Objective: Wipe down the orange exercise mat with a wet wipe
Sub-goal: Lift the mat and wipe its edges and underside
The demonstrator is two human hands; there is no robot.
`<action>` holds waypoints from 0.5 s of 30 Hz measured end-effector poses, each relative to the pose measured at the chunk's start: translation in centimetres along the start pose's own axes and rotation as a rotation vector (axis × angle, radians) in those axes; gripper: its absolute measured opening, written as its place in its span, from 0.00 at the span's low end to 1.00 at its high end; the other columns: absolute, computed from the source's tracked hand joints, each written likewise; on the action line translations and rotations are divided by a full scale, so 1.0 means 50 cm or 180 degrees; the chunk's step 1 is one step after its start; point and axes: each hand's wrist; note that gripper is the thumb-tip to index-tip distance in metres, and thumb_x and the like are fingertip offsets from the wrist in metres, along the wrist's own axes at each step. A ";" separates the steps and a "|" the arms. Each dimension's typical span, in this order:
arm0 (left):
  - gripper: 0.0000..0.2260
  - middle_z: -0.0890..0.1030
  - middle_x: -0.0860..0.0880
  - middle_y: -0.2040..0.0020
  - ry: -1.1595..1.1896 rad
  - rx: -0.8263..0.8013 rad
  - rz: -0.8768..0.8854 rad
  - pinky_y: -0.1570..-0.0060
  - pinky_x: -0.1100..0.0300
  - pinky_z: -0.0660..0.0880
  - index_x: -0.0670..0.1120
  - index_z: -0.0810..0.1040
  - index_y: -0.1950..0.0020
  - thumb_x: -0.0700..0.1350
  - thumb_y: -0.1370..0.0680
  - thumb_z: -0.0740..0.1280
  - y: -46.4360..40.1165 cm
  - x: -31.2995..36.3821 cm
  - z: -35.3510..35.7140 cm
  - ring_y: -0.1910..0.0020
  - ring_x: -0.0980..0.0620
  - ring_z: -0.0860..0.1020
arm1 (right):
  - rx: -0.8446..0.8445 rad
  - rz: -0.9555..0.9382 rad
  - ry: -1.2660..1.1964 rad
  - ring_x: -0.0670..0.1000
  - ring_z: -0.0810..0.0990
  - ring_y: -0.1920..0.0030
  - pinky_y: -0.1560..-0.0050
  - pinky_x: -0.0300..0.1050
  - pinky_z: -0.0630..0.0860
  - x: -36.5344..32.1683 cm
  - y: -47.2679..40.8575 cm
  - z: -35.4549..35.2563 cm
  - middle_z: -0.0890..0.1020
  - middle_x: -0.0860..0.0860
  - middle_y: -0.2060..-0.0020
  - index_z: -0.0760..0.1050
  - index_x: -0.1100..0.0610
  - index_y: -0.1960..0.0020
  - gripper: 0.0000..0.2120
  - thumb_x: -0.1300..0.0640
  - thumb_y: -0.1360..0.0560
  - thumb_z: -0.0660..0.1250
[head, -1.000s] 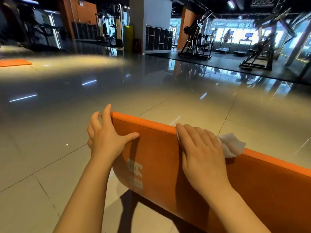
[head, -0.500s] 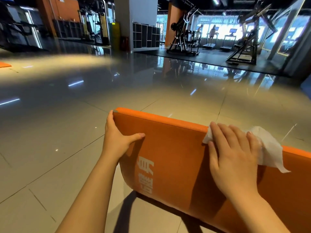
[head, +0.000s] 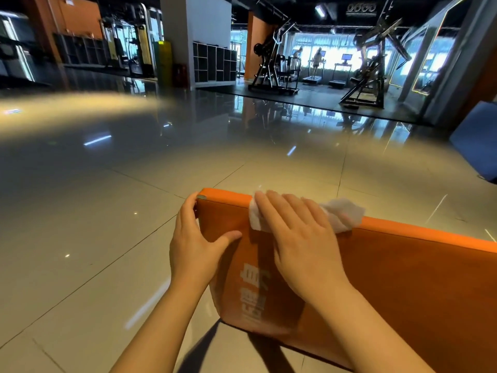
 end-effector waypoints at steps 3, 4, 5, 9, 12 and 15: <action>0.34 0.72 0.52 0.30 0.0361 -0.0101 -0.0033 0.38 0.46 0.75 0.56 0.65 0.26 0.45 0.28 0.77 -0.011 -0.003 -0.011 0.33 0.52 0.70 | -0.0037 0.0504 0.0265 0.58 0.68 0.28 0.27 0.55 0.55 0.077 0.084 -0.024 0.71 0.54 0.28 0.64 0.54 0.24 0.29 0.55 0.26 0.54; 0.31 0.72 0.54 0.31 0.0491 -0.0153 -0.0040 0.39 0.51 0.74 0.57 0.66 0.28 0.44 0.27 0.75 -0.014 -0.002 -0.017 0.34 0.54 0.70 | -0.0070 0.0656 0.0316 0.57 0.65 0.27 0.25 0.55 0.53 0.094 0.099 -0.032 0.69 0.54 0.27 0.63 0.54 0.23 0.30 0.55 0.25 0.54; 0.28 0.72 0.56 0.33 0.0627 -0.0193 -0.0056 0.40 0.54 0.73 0.58 0.67 0.29 0.43 0.25 0.73 -0.015 -0.002 -0.022 0.35 0.56 0.69 | -0.0108 0.0772 0.0325 0.57 0.63 0.26 0.24 0.54 0.50 0.103 0.104 -0.036 0.68 0.54 0.26 0.62 0.54 0.23 0.30 0.54 0.25 0.54; 0.21 0.72 0.60 0.37 0.1017 -0.0162 -0.0163 0.42 0.58 0.71 0.62 0.68 0.34 0.41 0.21 0.68 -0.009 0.004 -0.036 0.36 0.58 0.71 | 0.0040 0.1130 0.0021 0.58 0.63 0.26 0.25 0.54 0.49 0.056 0.054 -0.013 0.70 0.55 0.27 0.65 0.56 0.24 0.26 0.50 0.20 0.52; 0.19 0.74 0.59 0.35 0.1214 -0.0141 -0.0295 0.36 0.54 0.72 0.63 0.69 0.35 0.41 0.19 0.64 -0.005 0.005 -0.040 0.36 0.58 0.72 | 0.0109 0.0801 -0.0141 0.57 0.67 0.27 0.27 0.54 0.52 -0.033 -0.003 0.021 0.72 0.54 0.29 0.67 0.56 0.25 0.25 0.53 0.22 0.58; 0.16 0.79 0.56 0.36 0.1594 -0.0095 -0.0412 0.34 0.49 0.74 0.61 0.74 0.37 0.40 0.17 0.61 -0.002 0.008 -0.044 0.36 0.56 0.76 | 0.0092 0.0233 -0.0390 0.57 0.71 0.31 0.29 0.51 0.56 -0.141 -0.063 0.047 0.75 0.54 0.32 0.69 0.58 0.27 0.25 0.55 0.23 0.57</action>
Point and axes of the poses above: each hand's wrist, its own y-axis away from the middle knuckle, its own z-axis out of the palm, x = y × z
